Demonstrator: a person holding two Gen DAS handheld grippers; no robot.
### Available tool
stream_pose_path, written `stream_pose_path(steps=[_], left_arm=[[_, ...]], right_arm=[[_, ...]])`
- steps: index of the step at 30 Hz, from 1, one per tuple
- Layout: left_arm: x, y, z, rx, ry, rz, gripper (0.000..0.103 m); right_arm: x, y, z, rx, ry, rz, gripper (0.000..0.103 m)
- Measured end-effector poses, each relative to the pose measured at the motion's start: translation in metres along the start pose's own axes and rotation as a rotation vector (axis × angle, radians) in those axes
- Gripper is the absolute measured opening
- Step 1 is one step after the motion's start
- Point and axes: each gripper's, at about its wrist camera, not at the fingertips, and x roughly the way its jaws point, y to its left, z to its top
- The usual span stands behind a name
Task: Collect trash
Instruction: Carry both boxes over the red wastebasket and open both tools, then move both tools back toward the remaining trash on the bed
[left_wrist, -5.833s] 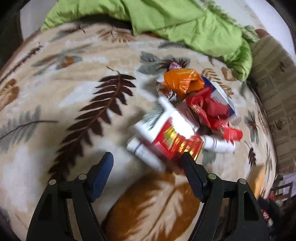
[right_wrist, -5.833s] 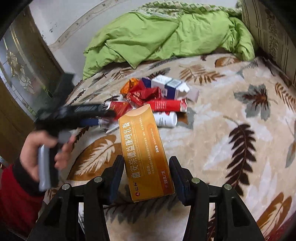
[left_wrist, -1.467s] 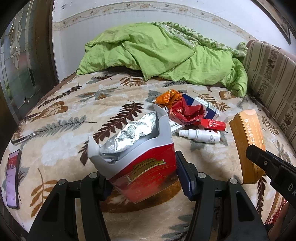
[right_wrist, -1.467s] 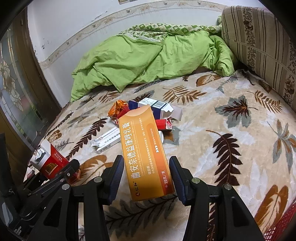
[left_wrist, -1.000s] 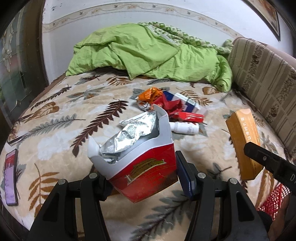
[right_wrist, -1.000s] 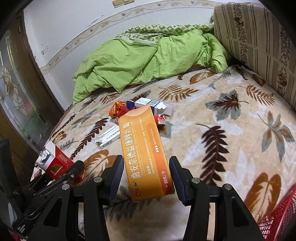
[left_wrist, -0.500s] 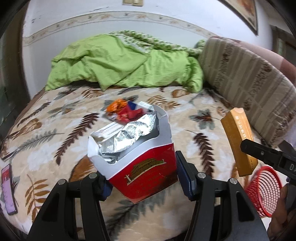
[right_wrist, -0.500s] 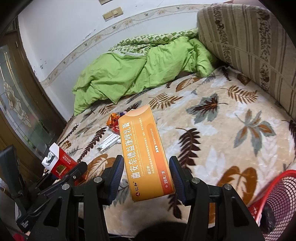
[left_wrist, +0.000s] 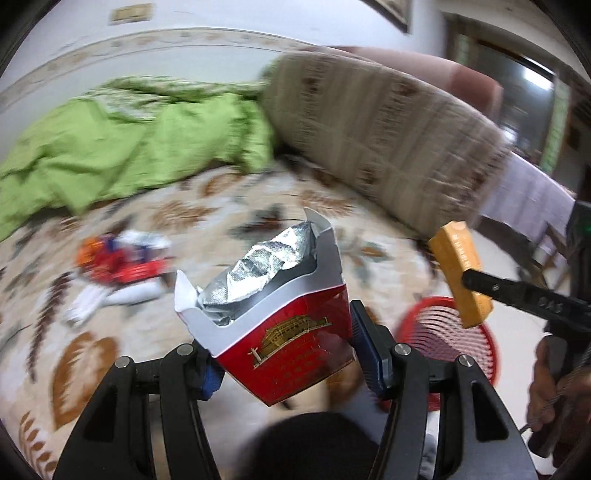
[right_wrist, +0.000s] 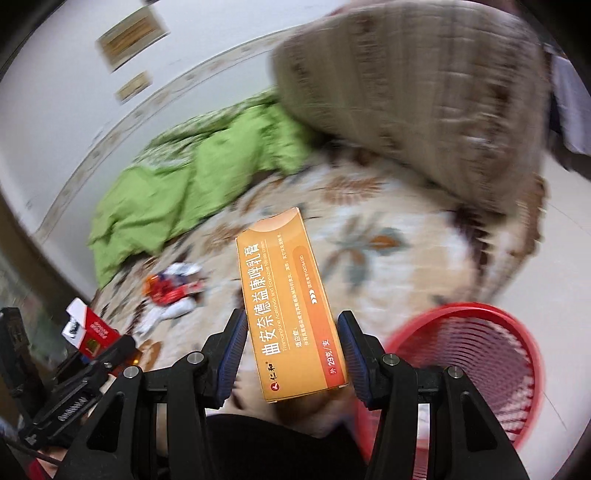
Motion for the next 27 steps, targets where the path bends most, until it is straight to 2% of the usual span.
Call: stream_pose_path(steps=[4, 8, 12, 15, 18, 21, 27], left_arm=[[0.021, -0.048, 0.008, 0.054, 0.041, -0.132, 0.058], [0.053, -0.093, 0.008, 0.087, 0.146, -0.265, 0.058], [0.079, -0.127, 0.0, 0.131, 0.222, -0.35, 0.059], [0.094, -0.139, -0.004, 0.15, 0.276, -0.405, 0.064], [0.099, -0.141, -0.004, 0.153, 0.288, -0.412, 0.071], [0.095, -0.136, -0.002, 0.132, 0.278, -0.41, 0.073], [0.08, -0.098, 0.003, 0.065, 0.23, -0.338, 0.073]], right_arm=[[-0.023, -0.046, -0.003, 0.075, -0.021, -0.079, 0.054], [-0.036, -0.08, -0.009, 0.152, -0.028, -0.123, 0.054], [-0.041, -0.108, -0.012, 0.209, -0.024, -0.15, 0.054], [-0.041, -0.121, -0.013, 0.233, -0.016, -0.157, 0.055], [-0.037, -0.13, -0.017, 0.251, 0.008, -0.157, 0.06], [-0.033, -0.132, -0.019, 0.269, 0.019, -0.153, 0.061], [-0.025, -0.117, -0.012, 0.224, 0.011, -0.13, 0.061]])
